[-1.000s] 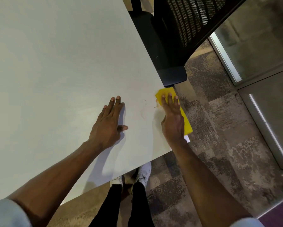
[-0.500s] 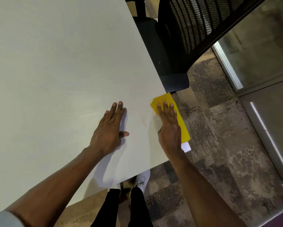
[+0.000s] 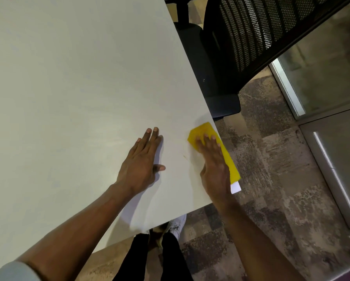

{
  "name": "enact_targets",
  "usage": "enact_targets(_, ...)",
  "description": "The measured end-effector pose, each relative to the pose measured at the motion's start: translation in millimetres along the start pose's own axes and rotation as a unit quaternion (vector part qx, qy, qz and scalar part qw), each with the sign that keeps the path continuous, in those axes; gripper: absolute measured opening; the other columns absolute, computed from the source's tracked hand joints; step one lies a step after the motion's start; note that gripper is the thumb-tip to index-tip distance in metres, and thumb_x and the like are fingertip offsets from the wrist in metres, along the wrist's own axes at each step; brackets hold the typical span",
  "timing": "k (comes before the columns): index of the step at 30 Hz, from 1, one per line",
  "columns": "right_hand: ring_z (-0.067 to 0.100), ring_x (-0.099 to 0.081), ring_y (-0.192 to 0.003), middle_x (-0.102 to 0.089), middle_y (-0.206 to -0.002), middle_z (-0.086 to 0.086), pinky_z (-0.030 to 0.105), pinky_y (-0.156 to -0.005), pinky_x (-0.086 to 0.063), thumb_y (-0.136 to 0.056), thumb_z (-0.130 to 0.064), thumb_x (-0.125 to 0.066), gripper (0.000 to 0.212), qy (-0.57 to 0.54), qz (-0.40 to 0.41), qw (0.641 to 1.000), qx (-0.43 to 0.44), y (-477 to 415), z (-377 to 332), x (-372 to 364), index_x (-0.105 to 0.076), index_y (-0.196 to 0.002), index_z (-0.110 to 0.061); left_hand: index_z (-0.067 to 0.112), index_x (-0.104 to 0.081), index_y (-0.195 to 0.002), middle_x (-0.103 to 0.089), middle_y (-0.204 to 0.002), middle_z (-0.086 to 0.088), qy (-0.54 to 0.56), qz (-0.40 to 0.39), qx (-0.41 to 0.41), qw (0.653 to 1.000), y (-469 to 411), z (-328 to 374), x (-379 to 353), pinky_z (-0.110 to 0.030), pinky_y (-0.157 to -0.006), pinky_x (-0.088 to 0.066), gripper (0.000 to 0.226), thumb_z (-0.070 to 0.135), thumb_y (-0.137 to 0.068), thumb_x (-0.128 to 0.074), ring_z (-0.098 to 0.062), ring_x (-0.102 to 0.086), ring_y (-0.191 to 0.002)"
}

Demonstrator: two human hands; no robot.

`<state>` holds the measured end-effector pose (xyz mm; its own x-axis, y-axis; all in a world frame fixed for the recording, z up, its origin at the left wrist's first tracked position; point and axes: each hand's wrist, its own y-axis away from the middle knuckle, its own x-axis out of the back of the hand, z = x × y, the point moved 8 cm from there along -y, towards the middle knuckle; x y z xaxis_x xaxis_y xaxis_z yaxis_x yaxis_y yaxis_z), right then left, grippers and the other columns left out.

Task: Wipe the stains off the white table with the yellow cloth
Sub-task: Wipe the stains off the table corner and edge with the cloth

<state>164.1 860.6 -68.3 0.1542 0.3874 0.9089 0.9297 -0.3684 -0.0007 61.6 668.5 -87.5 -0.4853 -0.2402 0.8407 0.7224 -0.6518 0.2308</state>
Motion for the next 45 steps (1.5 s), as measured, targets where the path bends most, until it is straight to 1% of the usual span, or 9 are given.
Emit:
enact_targets(5,0.032,-0.017,-0.161,-0.031,-0.169,0.009,0.045,-0.13,-0.025,-0.081,0.027,-0.041,0.086,-0.045,0.0,0.998,-0.032,-72,-17,-8,-0.041,-0.157,-0.013,0.01,-0.019,-0.169,-0.002,-0.18,-0.001,-0.009,0.007,0.002,1.0,2,2,5,-0.047,-0.134,-0.021,0.096,0.049,-0.097,-0.07,-0.021,0.002,-0.167)
enact_targets(12,0.03,-0.026,-0.159,-0.039,-0.165,0.008,0.052,-0.125,-0.034,-0.085,0.03,-0.043,0.08,-0.049,-0.04,0.986,0.153,12,-52,-16,-0.047,-0.154,-0.011,0.0,-0.015,-0.168,0.0,-0.179,-0.013,-0.015,0.05,0.069,0.996,16,-24,14,-0.05,-0.135,-0.018,0.127,0.089,-0.082,-0.044,-0.028,0.001,-0.167)
enact_targets(20,0.025,-0.029,-0.158,-0.044,-0.163,0.004,0.045,-0.121,-0.042,-0.085,0.027,-0.037,0.082,-0.057,0.01,0.998,0.026,-44,-9,0,-0.051,-0.152,-0.017,0.003,-0.014,-0.168,0.002,-0.18,-0.01,-0.001,0.033,0.077,0.996,13,-25,13,-0.049,-0.135,-0.015,0.129,0.093,-0.079,-0.04,-0.025,0.005,-0.167)
enact_targets(26,0.031,-0.029,-0.157,-0.046,-0.161,0.007,0.044,-0.126,-0.035,-0.082,0.03,-0.038,0.081,-0.072,-0.021,0.994,0.076,-83,-46,-14,-0.054,-0.149,-0.012,0.002,-0.007,-0.168,0.009,-0.178,-0.01,-0.001,-0.002,0.056,0.998,15,-27,16,-0.046,-0.136,-0.012,0.123,0.078,-0.086,-0.059,-0.026,0.01,-0.167)
enact_targets(29,0.026,-0.031,-0.157,-0.046,-0.161,0.006,0.042,-0.129,-0.03,-0.09,0.028,-0.043,0.072,-0.087,-0.052,0.98,0.173,-37,-54,-15,-0.055,-0.149,-0.012,0.004,-0.004,-0.169,0.015,-0.178,-0.009,-0.002,-0.027,0.043,0.999,14,-30,18,-0.046,-0.136,-0.012,0.119,0.062,-0.09,-0.072,-0.024,0.015,-0.166)
enact_targets(35,0.024,-0.028,-0.159,-0.039,-0.167,-0.001,0.052,-0.126,-0.033,-0.092,0.026,-0.041,0.077,-0.088,-0.137,0.964,0.212,67,-35,-20,-0.048,-0.154,-0.019,0.008,0.004,-0.169,0.023,-0.176,-0.007,0.002,-0.047,0.051,0.998,13,-29,17,-0.043,-0.136,-0.008,0.119,0.054,-0.092,-0.075,-0.022,0.021,-0.165)
enact_targets(38,0.021,-0.033,-0.156,-0.043,-0.164,-0.002,0.051,-0.12,-0.042,-0.105,0.007,-0.025,0.059,-0.077,-0.102,0.975,0.184,98,-26,-6,-0.05,-0.153,-0.017,0.006,0.003,-0.169,0.023,-0.176,-0.008,0.0,-0.051,0.053,0.997,13,-28,14,-0.044,-0.136,-0.007,0.118,0.052,-0.093,-0.075,-0.023,0.022,-0.164)
enact_targets(41,0.021,-0.036,-0.155,-0.045,-0.163,-0.001,0.049,-0.112,-0.05,-0.088,0.023,-0.038,0.075,-0.063,-0.036,0.992,0.104,110,-35,-5,-0.053,-0.151,-0.015,0.004,0.004,-0.168,0.023,-0.176,-0.009,-0.001,-0.05,0.049,0.998,13,-30,13,-0.045,-0.136,-0.004,0.117,0.05,-0.094,-0.074,-0.024,0.023,-0.164)
enact_targets(45,0.033,-0.035,-0.155,-0.044,-0.163,0.009,0.053,-0.12,-0.041,-0.112,-0.007,-0.039,0.042,-0.06,-0.026,0.978,0.197,126,-95,-32,-0.049,-0.153,-0.011,0.002,0.002,-0.167,0.018,-0.177,-0.012,-0.004,-0.053,0.028,0.998,12,-36,13,-0.049,-0.136,-0.01,0.112,0.033,-0.095,-0.077,-0.028,0.019,-0.165)
